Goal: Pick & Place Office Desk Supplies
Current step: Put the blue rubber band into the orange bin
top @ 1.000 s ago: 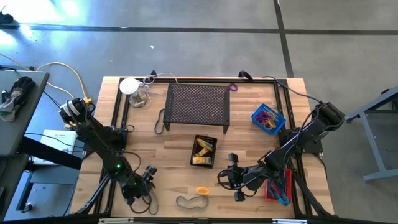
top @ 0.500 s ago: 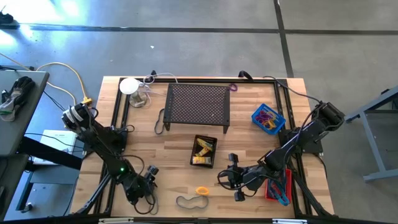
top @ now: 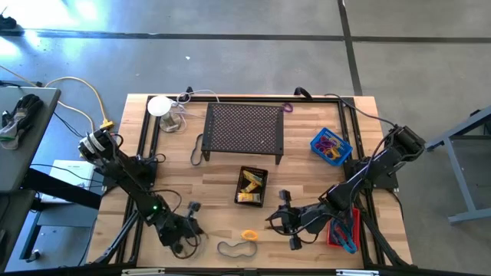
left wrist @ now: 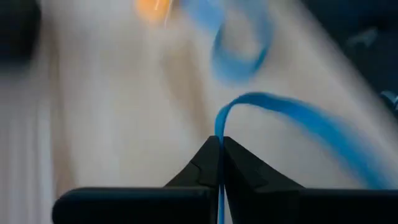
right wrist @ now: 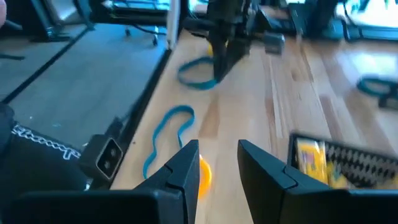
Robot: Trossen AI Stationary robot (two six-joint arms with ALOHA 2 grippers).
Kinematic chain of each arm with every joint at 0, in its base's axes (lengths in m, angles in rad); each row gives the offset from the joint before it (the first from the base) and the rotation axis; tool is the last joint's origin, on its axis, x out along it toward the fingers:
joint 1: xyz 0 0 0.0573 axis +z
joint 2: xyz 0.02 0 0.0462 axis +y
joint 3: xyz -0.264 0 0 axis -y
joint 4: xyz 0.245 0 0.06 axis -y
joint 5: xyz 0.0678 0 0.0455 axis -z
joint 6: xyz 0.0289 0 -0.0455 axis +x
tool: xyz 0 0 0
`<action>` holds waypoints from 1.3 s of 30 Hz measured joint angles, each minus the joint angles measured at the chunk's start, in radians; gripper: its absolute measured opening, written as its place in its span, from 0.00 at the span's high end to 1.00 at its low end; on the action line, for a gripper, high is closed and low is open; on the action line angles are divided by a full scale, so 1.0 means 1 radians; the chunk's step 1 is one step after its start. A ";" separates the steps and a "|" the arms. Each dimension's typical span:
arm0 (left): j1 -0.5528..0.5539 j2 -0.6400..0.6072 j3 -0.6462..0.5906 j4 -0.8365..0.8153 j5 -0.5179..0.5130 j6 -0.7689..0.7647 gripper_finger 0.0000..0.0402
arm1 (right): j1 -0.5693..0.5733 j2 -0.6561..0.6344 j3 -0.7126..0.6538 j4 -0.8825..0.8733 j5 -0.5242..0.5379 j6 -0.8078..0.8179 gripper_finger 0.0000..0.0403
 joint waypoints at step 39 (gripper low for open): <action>0.276 -0.010 0.244 0.254 -0.058 0.636 1.00 | -0.239 0.254 0.000 0.521 -0.701 0.046 0.74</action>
